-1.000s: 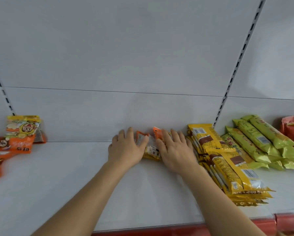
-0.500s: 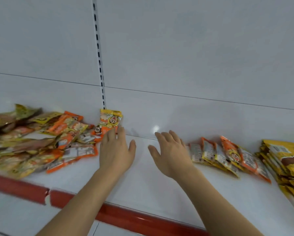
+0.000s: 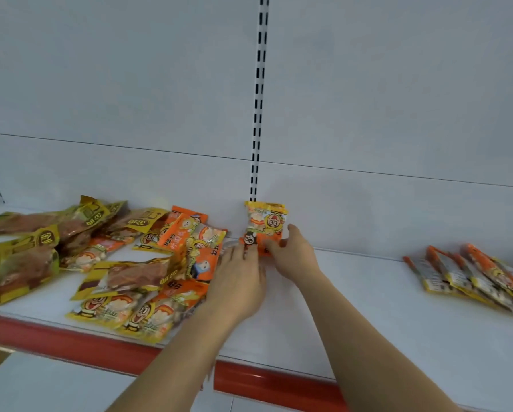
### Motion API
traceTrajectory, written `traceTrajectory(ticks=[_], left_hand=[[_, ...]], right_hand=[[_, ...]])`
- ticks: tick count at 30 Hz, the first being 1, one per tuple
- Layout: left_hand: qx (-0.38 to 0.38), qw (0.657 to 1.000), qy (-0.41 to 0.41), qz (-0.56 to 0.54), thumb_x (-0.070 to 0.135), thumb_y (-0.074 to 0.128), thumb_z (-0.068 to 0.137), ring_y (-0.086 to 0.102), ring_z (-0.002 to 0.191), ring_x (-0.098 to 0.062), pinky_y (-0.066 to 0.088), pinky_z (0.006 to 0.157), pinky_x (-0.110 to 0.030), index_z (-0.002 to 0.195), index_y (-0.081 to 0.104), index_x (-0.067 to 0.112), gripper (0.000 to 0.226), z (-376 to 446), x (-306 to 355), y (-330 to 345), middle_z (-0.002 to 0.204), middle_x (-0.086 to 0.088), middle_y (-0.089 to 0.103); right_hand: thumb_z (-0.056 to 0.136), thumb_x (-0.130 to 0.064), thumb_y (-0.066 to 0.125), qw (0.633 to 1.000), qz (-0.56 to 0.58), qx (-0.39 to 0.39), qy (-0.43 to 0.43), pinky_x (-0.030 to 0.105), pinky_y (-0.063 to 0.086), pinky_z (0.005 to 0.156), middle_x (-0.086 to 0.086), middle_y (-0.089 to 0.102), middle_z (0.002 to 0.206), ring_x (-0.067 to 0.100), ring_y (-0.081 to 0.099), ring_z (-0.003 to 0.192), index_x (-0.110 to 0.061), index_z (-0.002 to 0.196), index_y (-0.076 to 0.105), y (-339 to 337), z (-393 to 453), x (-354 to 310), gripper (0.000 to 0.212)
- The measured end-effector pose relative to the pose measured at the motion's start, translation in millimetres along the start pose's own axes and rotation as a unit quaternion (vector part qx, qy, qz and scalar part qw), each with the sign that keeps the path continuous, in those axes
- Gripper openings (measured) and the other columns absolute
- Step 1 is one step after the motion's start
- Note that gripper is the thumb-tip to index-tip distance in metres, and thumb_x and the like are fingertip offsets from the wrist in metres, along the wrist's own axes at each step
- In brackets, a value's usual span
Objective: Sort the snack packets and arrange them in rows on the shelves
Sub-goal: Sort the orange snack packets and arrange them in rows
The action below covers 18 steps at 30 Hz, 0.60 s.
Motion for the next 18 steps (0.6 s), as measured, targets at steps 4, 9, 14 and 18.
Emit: traceTrajectory(ticks=[4, 9, 14, 18], left_hand=[[0.031, 0.992, -0.005, -0.118, 0.026, 0.04, 0.108, 0.032, 0.148, -0.03, 0.033, 0.117, -0.04, 0.16, 0.024, 0.008, 0.057, 0, 0, -16, 0.157, -0.015, 0.038], [0.086, 0.922, -0.082, -0.368, 0.052, 0.048, 0.104, 0.051, 0.138, -0.025, 0.044, 0.107, -0.038, 0.154, 0.037, 0.011, 0.066, 2, 5, -41, 0.148, -0.005, 0.054], [0.111, 0.888, -0.094, -0.436, 0.042, 0.059, 0.102, 0.065, 0.083, -0.017, 0.048, 0.068, -0.021, 0.096, 0.061, 0.015, 0.028, 11, 6, -56, 0.087, 0.0, 0.067], [0.17, 0.898, -0.109, -0.39, 0.037, 0.054, 0.105, 0.047, 0.063, -0.011, 0.032, 0.051, -0.021, 0.082, 0.042, 0.019, 0.032, -2, -9, -83, 0.073, 0.004, 0.047]], right_hand=[[0.09, -0.029, 0.068, 0.997, 0.022, 0.073, -0.014, 0.037, 0.053, 0.075, 0.001, 0.073, 0.09, 0.026, 0.066, 0.088, -0.017, 0.102, 0.069, -14, 2, -2, 0.017], [0.095, -0.021, 0.062, 0.982, 0.14, 0.115, -0.061, 0.042, 0.055, 0.076, -0.002, 0.074, 0.081, 0.017, 0.066, 0.076, -0.022, 0.092, 0.072, -51, -27, -3, 0.01], [0.1, -0.018, 0.055, 0.986, 0.116, 0.018, -0.119, 0.037, 0.054, 0.078, -0.005, 0.075, 0.085, 0.009, 0.066, 0.079, -0.028, 0.104, 0.074, -48, -45, -14, 0.022], [0.101, -0.021, 0.05, 0.994, 0.058, 0.07, -0.067, 0.036, 0.049, 0.101, -0.004, 0.07, 0.121, 0.018, 0.063, 0.116, -0.018, 0.137, 0.059, -52, -19, -3, 0.038]])
Point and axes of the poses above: each hand's wrist, its own z-axis towards the middle knuckle, its own y-axis out of the palm, x = y × z, the point moved 8 cm from there along z, towards the middle knuckle
